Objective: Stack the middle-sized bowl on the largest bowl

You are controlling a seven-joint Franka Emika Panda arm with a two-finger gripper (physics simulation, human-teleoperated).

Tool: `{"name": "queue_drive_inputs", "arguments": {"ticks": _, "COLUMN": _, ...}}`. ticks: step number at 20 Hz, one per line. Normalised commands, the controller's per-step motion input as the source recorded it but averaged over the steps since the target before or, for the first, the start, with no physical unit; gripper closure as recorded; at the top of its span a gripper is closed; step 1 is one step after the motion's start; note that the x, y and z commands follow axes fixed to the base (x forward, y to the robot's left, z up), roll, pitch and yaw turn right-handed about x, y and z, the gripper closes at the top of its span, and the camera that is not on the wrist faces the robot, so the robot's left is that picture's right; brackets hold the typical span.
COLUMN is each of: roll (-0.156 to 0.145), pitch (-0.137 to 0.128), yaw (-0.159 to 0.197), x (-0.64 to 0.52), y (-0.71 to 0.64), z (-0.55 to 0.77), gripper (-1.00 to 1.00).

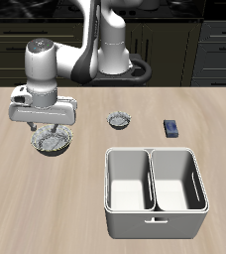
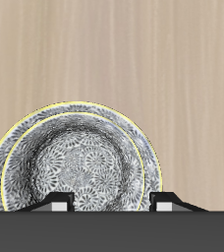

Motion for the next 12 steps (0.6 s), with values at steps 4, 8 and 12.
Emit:
{"name": "queue_drive_inputs", "arguments": {"ticks": 4, "roll": 0.013, "pitch": -0.015, "yaw": 0.002, "x": -0.03, "y": 0.09, "z": 0.18, "gripper": -1.00}}
{"name": "queue_drive_inputs", "arguments": {"ticks": 8, "roll": -0.001, "pitch": -0.078, "yaw": 0.004, "x": -0.19, "y": 0.15, "z": 0.63, "gripper": -1.00}}
{"name": "queue_drive_inputs", "arguments": {"ticks": 12, "roll": -0.014, "pitch": 0.016, "yaw": -0.008, "x": -0.15, "y": 0.16, "z": 0.43, "gripper": -1.00}}
